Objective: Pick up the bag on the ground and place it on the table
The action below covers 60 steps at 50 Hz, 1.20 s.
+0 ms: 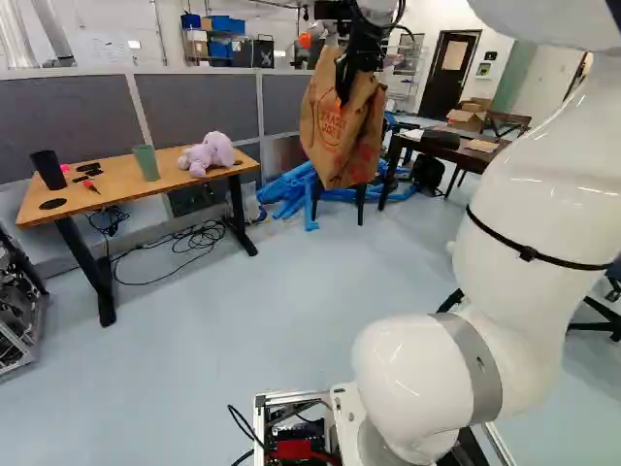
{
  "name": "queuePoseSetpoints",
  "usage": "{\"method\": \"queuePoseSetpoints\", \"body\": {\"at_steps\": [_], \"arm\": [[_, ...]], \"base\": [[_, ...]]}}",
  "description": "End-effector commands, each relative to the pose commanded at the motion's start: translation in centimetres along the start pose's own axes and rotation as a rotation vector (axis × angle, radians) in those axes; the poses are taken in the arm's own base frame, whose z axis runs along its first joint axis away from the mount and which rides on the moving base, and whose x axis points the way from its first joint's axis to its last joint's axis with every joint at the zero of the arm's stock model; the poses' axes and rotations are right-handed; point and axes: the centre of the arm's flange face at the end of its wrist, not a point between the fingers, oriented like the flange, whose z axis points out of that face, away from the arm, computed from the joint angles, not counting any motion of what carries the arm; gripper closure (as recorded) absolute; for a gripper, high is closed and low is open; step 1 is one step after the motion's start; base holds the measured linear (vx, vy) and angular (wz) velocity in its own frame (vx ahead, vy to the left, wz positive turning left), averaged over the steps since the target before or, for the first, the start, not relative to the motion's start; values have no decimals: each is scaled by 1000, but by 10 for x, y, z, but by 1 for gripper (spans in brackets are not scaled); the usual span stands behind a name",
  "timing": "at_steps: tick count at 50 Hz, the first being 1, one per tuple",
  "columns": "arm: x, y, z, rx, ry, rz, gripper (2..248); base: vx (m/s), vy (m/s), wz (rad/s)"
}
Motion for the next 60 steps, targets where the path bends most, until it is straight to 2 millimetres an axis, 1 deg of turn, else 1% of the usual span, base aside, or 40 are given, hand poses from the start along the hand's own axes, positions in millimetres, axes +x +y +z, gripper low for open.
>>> {"method": "queuePoseSetpoints", "body": {"at_steps": [6, 13, 60], "arm": [[1, 0, -8, -4, 15, -1, 229], [1, -1, -12, -5, 21, -2, 229], [1, -1, -12, -6, 22, -2, 229]], "base": [[0, 0, 0], [0, 0, 0], [1, 0, 0]]}}
